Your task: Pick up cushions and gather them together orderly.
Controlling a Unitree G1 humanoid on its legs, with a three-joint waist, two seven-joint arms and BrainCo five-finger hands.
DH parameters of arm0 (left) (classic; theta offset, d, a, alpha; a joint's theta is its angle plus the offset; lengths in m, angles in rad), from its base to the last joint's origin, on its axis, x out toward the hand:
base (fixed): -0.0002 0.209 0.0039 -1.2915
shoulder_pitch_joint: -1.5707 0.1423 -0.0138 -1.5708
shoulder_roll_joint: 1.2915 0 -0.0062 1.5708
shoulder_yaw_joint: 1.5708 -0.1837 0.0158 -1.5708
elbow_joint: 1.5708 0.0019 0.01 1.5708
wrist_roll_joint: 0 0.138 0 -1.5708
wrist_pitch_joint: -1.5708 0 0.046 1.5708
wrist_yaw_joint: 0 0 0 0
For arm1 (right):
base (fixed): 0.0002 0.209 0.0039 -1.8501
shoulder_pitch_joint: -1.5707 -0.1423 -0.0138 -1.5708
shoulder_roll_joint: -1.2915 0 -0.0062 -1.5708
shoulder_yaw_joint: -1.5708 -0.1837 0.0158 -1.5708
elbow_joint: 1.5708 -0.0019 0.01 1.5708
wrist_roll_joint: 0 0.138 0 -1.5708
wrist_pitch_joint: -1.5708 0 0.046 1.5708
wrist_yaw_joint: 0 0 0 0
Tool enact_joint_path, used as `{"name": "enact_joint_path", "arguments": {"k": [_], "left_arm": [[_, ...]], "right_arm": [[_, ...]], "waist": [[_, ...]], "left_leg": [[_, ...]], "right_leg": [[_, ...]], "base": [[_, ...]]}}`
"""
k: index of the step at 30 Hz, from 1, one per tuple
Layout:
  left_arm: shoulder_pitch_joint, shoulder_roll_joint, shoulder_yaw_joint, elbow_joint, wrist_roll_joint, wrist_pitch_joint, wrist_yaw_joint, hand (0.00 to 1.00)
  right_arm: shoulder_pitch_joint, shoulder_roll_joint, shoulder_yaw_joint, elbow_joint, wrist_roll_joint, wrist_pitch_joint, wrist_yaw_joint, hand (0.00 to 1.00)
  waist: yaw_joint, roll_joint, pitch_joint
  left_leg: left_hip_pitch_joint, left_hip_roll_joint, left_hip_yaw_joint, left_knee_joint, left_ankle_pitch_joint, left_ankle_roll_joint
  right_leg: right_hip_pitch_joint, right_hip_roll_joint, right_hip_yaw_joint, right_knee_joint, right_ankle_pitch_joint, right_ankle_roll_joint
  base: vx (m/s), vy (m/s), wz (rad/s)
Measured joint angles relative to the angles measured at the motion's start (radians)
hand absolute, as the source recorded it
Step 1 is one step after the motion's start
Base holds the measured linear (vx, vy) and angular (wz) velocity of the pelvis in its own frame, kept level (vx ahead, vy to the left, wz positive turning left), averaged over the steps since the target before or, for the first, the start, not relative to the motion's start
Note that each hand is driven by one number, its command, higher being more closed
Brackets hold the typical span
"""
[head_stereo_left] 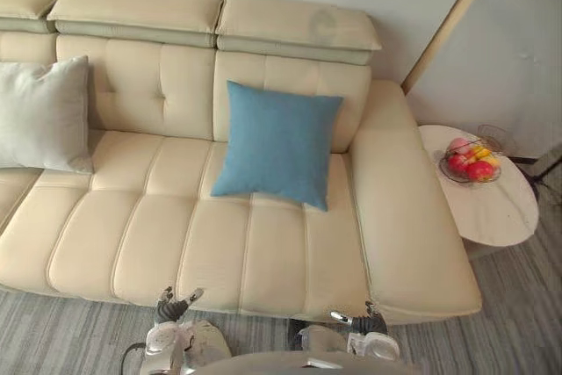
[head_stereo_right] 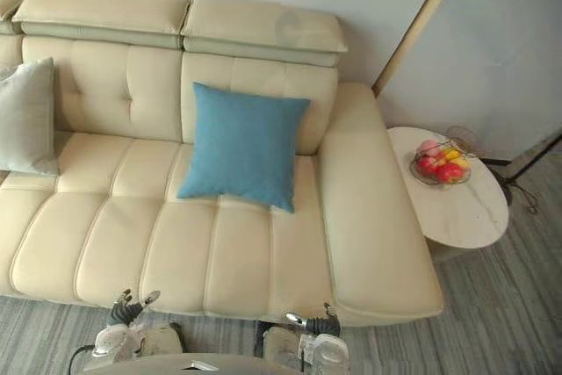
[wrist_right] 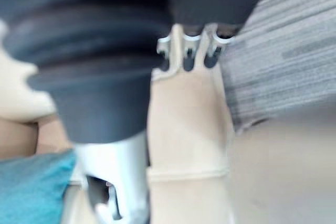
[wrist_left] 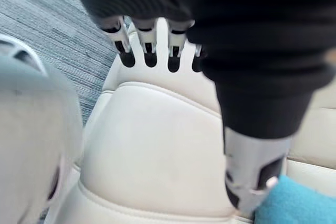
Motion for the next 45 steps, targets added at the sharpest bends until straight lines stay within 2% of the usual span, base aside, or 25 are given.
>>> {"name": "enact_joint_path", "arguments": {"k": [2,4,6,9,12,13,14,15,16,17,19,20,21,22,23,28,32,35,39,40,41,42,43,44,45], "left_arm": [[0.014,0.005,-0.001,-0.001,0.000,0.001,0.007,0.00],[0.018,0.009,0.001,-0.002,-0.010,0.002,0.017,0.00],[0.012,-0.017,0.009,0.008,-0.021,0.006,0.026,0.00],[0.006,-0.032,-0.023,0.019,-0.039,0.006,0.038,0.00],[-0.003,-0.031,-0.069,0.038,-0.039,0.006,0.043,0.00],[0.002,-0.030,-0.084,0.036,-0.039,0.004,0.044,0.00],[-0.008,-0.001,-0.090,0.030,-0.038,-0.001,0.041,0.00],[-0.016,0.004,-0.089,0.025,-0.038,-0.002,0.039,0.00],[-0.023,0.009,-0.089,0.029,-0.035,0.000,0.036,0.00],[-0.019,0.006,-0.089,0.040,-0.033,0.001,0.034,0.00],[-0.019,0.000,-0.086,0.055,-0.033,0.003,0.033,0.00],[-0.012,0.000,-0.073,0.060,-0.036,0.006,0.026,0.00],[-0.010,0.008,-0.073,0.061,-0.036,0.007,0.026,0.00],[-0.001,0.021,-0.077,0.065,-0.035,0.009,0.022,0.00],[-0.002,0.026,-0.078,0.074,-0.034,0.012,0.021,0.00],[-0.004,0.028,-0.082,0.099,-0.012,0.027,0.018,0.00],[-0.010,0.018,-0.068,0.109,0.019,0.028,0.008,0.00],[-0.034,0.003,-0.058,0.120,0.044,0.028,0.000,0.00],[-0.061,0.006,-0.057,0.127,0.082,0.037,-0.002,0.00],[-0.071,0.005,-0.057,0.127,0.090,0.038,-0.001,0.00],[-0.075,0.005,-0.058,0.127,0.092,0.038,-0.001,0.00],[-0.077,0.006,-0.059,0.126,0.093,0.038,-0.001,0.00],[-0.097,0.006,-0.063,0.121,0.093,0.038,0.000,0.00],[-0.099,0.006,-0.069,0.121,0.093,0.038,0.000,0.00],[-0.087,0.009,-0.085,0.115,0.093,0.038,0.001,0.00]], "right_arm": [[-0.004,0.003,0.002,0.039,0.000,0.001,-0.001,0.00],[-0.013,0.004,0.002,0.074,0.000,0.003,-0.001,0.00],[-0.040,-0.021,0.002,0.084,-0.001,0.004,-0.007,0.00],[-0.084,-0.065,0.005,0.107,0.008,0.004,-0.012,0.00],[-0.093,-0.090,0.012,0.108,0.008,0.006,-0.020,0.00],[-0.084,-0.088,0.022,0.108,0.008,0.009,-0.020,0.00],[-0.079,-0.067,0.019,0.110,0.008,0.008,-0.020,0.00],[-0.081,-0.061,0.018,0.114,0.008,0.007,-0.020,0.00],[-0.082,-0.056,0.017,0.114,0.008,0.007,-0.020,0.00],[-0.079,-0.057,0.015,0.114,0.009,0.007,-0.020,0.00],[-0.061,-0.051,-0.007,0.116,0.009,0.008,-0.019,0.00],[-0.060,-0.042,-0.026,0.123,0.009,0.008,-0.018,0.00],[-0.061,-0.034,-0.029,0.133,0.009,0.008,-0.016,0.00],[-0.050,-0.020,-0.033,0.139,0.009,0.010,-0.015,0.00],[-0.042,-0.010,-0.051,0.139,0.020,0.010,-0.015,0.00],[-0.044,-0.010,-0.069,0.153,0.031,0.010,-0.012,0.00],[-0.051,-0.021,-0.087,0.175,0.043,0.009,-0.005,0.00],[-0.054,-0.027,-0.085,0.173,0.048,0.010,-0.005,0.00],[-0.051,-0.025,-0.075,0.135,0.049,0.012,-0.006,0.00],[-0.061,-0.027,-0.048,0.128,0.049,0.011,-0.006,0.00],[-0.067,-0.027,-0.041,0.127,0.049,0.010,-0.006,0.00],[-0.090,-0.026,-0.040,0.128,0.049,0.011,-0.006,0.00],[-0.104,-0.027,-0.040,0.129,0.049,0.014,-0.006,0.00],[-0.101,-0.029,-0.041,0.129,0.049,0.014,-0.007,0.00],[-0.101,-0.033,-0.041,0.137,0.048,0.014,-0.009,0.00]], "waist": [[0.011,-0.023,-0.015],[0.021,-0.038,-0.025],[0.042,-0.009,-0.040],[0.059,0.038,-0.020],[0.039,0.078,0.004],[0.036,0.082,0.001],[0.037,0.029,0.012],[0.038,0.017,0.015],[0.035,0.007,0.015],[0.025,0.015,0.014],[0.017,0.035,0.010],[0.018,0.037,0.004],[0.016,0.025,-0.005],[0.010,-0.006,-0.025],[0.004,-0.012,-0.030],[-0.016,-0.003,-0.036],[-0.007,0.015,-0.038],[-0.004,0.022,-0.040],[-0.008,0.013,-0.020],[-0.008,0.012,-0.014],[-0.007,0.012,-0.013],[-0.005,0.031,0.003],[-0.008,0.029,0.006],[-0.008,0.029,0.008],[-0.004,0.032,0.010]], "left_leg": [[0.010,-0.010,-0.003,-0.034,0.038,-0.006],[-0.002,-0.016,-0.014,-0.060,0.090,-0.021],[-0.014,-0.040,-0.060,-0.183,0.178,-0.010],[-0.040,-0.060,-0.083,-0.286,0.283,-0.027],[-0.044,-0.063,-0.116,-0.337,0.326,-0.042],[-0.040,-0.068,-0.137,-0.355,0.300,-0.064],[-0.059,-0.097,-0.138,-0.307,0.230,-0.068],[-0.070,-0.109,-0.140,-0.252,0.220,-0.039],[-0.090,-0.130,-0.147,-0.084,0.184,0.010],[-0.075,-0.140,-0.161,0.056,0.046,0.011],[-0.026,-0.137,-0.208,0.076,-0.071,-0.014],[-0.004,-0.158,-0.199,0.020,-0.088,-0.009],[0.005,-0.171,-0.187,-0.009,-0.075,-0.005],[0.027,-0.199,-0.162,-0.090,-0.048,0.005],[0.050,-0.217,-0.153,-0.143,-0.034,0.007],[0.100,-0.261,-0.140,-0.225,-0.010,0.010],[0.114,-0.230,-0.122,-0.147,-0.022,0.012],[0.081,-0.217,-0.247,-0.081,-0.063,0.015],[0.087,-0.170,-0.112,-0.039,-0.110,0.011],[0.091,-0.150,-0.025,-0.038,-0.117,0.012],[0.090,-0.142,0.004,-0.045,-0.117,0.012],[0.090,-0.107,0.090,-0.052,-0.110,0.023],[0.103,-0.094,0.174,-0.071,-0.100,0.023],[0.116,-0.092,0.201,-0.084,-0.095,0.020],[0.149,-0.085,0.267,-0.104,-0.085,0.010]], "right_leg": [[0.034,-0.054,-0.003,0.162,-0.024,0.027],[0.064,-0.068,0.014,0.141,-0.038,0.067],[0.100,0.009,0.016,-0.055,-0.061,0.060],[0.148,0.053,0.009,-0.285,-0.085,0.021],[0.143,0.063,-0.022,-0.294,-0.073,0.016],[0.144,0.062,-0.035,-0.296,-0.066,0.007],[0.138,0.019,-0.046,-0.329,-0.047,-0.016],[0.130,0.005,-0.045,-0.329,-0.039,-0.016],[0.114,-0.019,-0.041,-0.329,-0.021,-0.006],[0.107,-0.027,-0.029,-0.333,-0.005,0.005],[0.103,-0.013,-0.007,-0.334,0.009,0.019],[0.093,-0.001,0.043,-0.352,0.023,0.030],[0.092,-0.007,0.054,-0.371,0.036,0.032],[0.102,-0.022,0.075,-0.424,0.069,0.030],[0.118,-0.026,0.077,-0.476,0.094,0.025],[0.165,-0.018,0.125,-0.567,0.165,0.019],[0.182,0.019,0.172,-0.577,0.166,0.021],[0.141,0.057,0.239,-0.569,0.181,0.029],[0.061,0.105,0.359,-0.531,0.208,0.023],[0.018,0.126,0.366,-0.537,0.261,0.011],[0.007,0.132,0.357,-0.550,0.289,0.002],[-0.016,0.137,0.283,-0.563,0.304,-0.037],[-0.065,0.114,0.062,-0.432,0.208,-0.081],[-0.064,0.098,-0.027,-0.399,0.166,-0.096],[-0.045,0.060,-0.198,-0.347,0.093,-0.116]], "base": [[-0.13,-0.159,0.10],[-0.14,-0.240,0.05],[-0.16,-0.167,-0.09],[-0.24,-0.115,-0.20],[-0.28,-0.078,0.31],[-0.26,0.017,0.33],[-0.24,0.048,0.19],[-0.19,0.092,0.03],[-0.21,0.138,-0.12],[-0.21,0.169,-0.14],[-0.17,0.243,-0.36],[-0.15,0.225,-0.50],[-0.12,0.165,-0.46],[-0.11,0.138,-0.25],[-0.07,0.139,-0.22],[0.00,0.073,-0.16],[0.08,-0.016,-0.39],[0.08,-0.066,-0.70],[-0.02,0.002,-1.20],[-0.05,0.026,-1.65],[-0.08,-0.005,-1.85],[-0.10,-0.054,-1.82],[-0.09,-0.068,-1.76],[-0.07,-0.070,-1.70],[-0.03,-0.087,-1.77]]}}
